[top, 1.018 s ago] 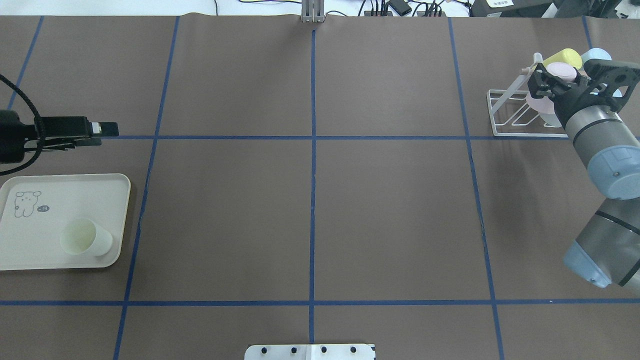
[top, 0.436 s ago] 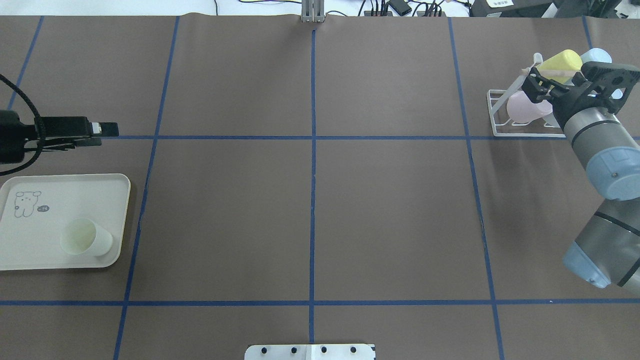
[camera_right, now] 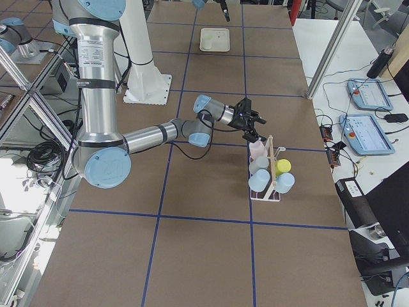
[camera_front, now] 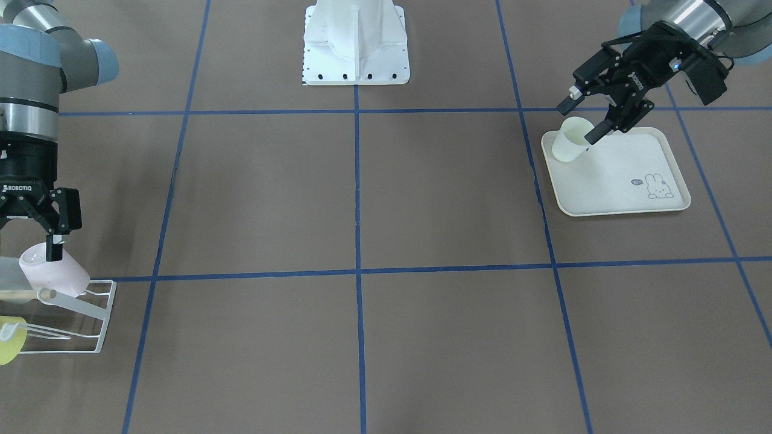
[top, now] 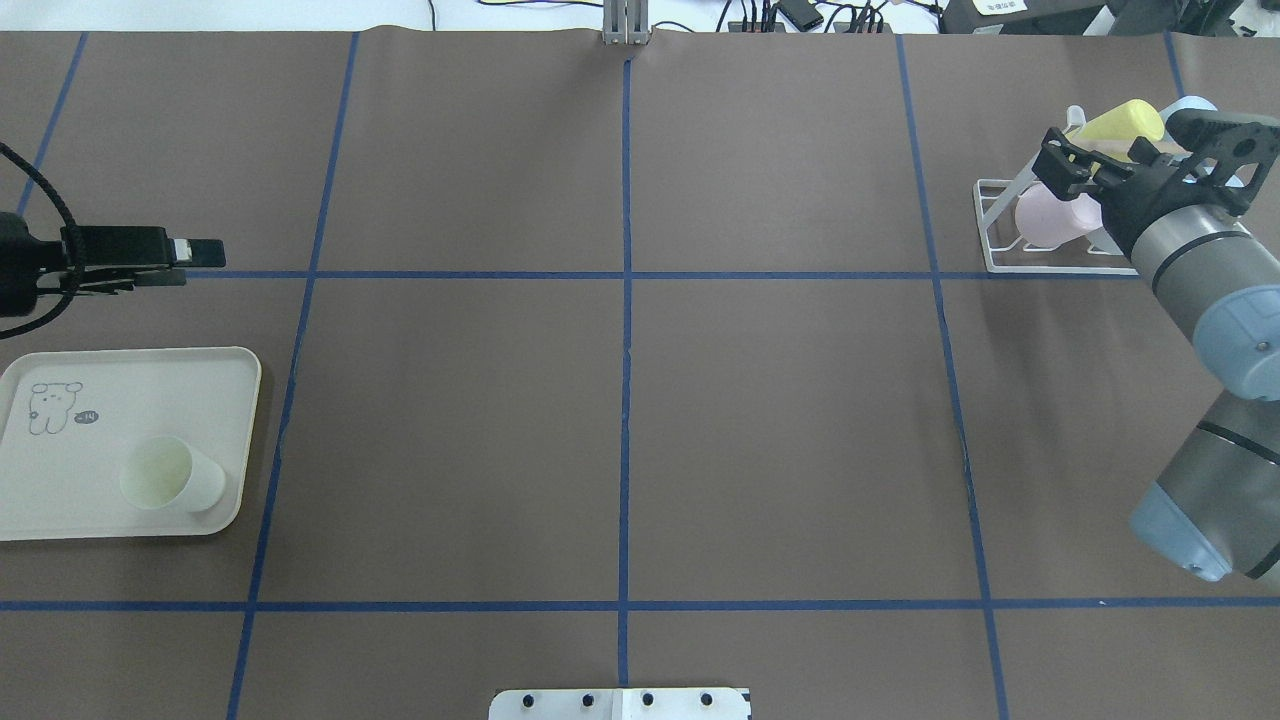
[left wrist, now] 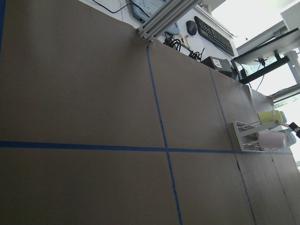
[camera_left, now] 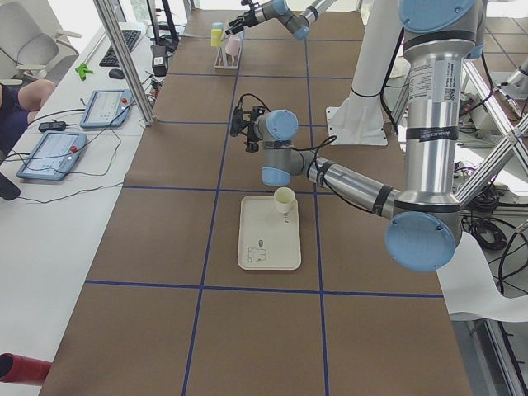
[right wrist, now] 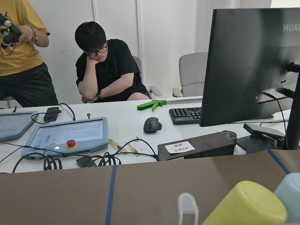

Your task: Transfer IKEA cup to right arm and place on rack

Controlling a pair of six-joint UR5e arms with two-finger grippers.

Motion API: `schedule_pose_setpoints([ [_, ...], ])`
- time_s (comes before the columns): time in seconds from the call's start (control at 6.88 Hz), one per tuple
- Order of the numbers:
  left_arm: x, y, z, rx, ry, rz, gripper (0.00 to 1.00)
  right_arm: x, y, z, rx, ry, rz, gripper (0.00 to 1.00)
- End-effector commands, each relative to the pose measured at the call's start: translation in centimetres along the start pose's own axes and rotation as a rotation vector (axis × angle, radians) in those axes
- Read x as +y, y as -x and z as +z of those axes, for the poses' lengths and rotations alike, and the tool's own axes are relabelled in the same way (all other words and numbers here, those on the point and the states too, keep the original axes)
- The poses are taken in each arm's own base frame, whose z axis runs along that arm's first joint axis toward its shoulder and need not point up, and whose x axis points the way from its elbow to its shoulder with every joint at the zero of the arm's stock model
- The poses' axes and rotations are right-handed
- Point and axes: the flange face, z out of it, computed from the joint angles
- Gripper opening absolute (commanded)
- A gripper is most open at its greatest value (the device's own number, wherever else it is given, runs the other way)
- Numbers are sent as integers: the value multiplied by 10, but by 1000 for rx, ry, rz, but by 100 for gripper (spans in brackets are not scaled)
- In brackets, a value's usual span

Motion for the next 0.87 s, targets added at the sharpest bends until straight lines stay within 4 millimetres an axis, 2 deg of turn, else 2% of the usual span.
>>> schedule_pose_setpoints([
  [0.0, -15, 22, -4, -148, 36, 83, 99, -14, 11, -29, -80, 57, 23, 100],
  [0.29, -11, 56, -2, -289, 120, 215, 100, -16, 26, -39, -151, 130, 50, 100],
  [0.44, -13, 66, -1, -347, 157, 238, 100, -16, 35, -42, -181, 164, 76, 100],
  [0.58, -16, 75, -3, -380, 184, 286, 100, -19, 52, -48, -234, 219, 156, 100],
  [0.73, -12, 96, -11, -424, 224, 340, 100, -25, 71, -49, -275, 253, 250, 100],
])
